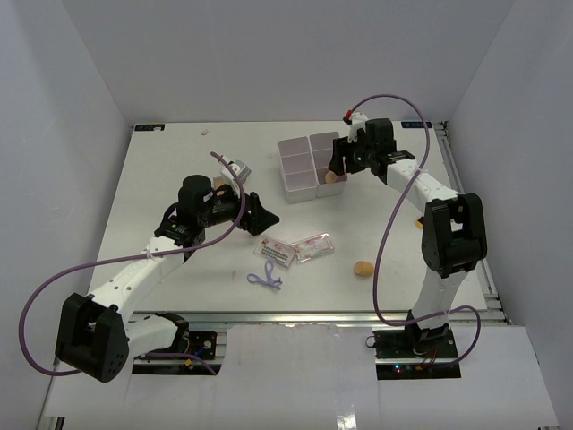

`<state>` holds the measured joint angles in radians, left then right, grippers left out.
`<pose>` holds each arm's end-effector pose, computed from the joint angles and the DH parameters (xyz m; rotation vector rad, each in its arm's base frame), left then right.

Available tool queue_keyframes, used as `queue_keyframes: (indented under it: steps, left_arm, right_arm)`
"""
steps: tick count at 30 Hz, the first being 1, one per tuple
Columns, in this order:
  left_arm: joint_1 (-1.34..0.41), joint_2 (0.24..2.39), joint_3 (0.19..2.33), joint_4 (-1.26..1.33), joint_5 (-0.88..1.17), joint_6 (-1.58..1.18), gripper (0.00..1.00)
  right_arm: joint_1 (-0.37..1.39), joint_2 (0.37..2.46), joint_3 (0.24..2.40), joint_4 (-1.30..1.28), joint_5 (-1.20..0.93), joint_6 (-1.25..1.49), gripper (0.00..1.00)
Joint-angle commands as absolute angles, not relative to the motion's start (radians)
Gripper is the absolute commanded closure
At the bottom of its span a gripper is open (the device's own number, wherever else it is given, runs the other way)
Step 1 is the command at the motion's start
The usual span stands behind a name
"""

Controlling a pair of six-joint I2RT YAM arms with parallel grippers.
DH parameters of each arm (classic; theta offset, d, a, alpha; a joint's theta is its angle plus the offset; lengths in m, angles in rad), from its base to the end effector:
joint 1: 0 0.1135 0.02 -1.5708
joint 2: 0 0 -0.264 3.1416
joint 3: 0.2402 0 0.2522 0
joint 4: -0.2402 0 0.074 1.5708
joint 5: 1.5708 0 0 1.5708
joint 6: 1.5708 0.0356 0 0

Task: Organize the makeup

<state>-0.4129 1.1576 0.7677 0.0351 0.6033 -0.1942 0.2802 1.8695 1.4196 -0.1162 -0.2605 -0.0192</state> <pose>0.2303 -0.1229 0.2818 0.6293 1.8825 -0.9796 0.4163 0.1293 0.2552 -0.4715 2.0936 0.4310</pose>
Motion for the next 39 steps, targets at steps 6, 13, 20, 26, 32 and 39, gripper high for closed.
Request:
queue_keyframes:
  steps: [6, 13, 20, 26, 32, 39]
  left_arm:
    - [-0.417, 1.137, 0.785, 0.063, 0.638, -0.169, 0.02]
    - [-0.417, 1.135, 0.786, 0.062, 0.638, -0.164, 0.02]
    - [-0.417, 1.131, 0.787, 0.063, 0.646, -0.166, 0.02]
    - [-0.417, 1.129, 0.787, 0.061, 0.646, -0.164, 0.02]
    - [-0.417, 1.129, 0.787, 0.062, 0.646, -0.164, 0.02]
    - [-0.417, 1.126, 0.787, 0.063, 0.647, -0.163, 0.02]
  right_arm:
    - [0.247, 1.800, 1.419, -0.117, -0.396, -0.153, 0.35]
    - [0.244, 1.866, 1.479, -0.193, -0.465, -0.278, 0.39]
    - [0.242, 1.934, 1.523, -0.206, -0.462, -0.282, 0.45]
    - [0.242, 1.962, 1.548, -0.204, -0.439, -0.269, 0.54]
    - [0.241, 1.959, 1.539, -0.201, -0.455, -0.247, 0.72]
    - [0.222, 1.904, 1.485, -0.156, -0.458, -0.092, 0.90]
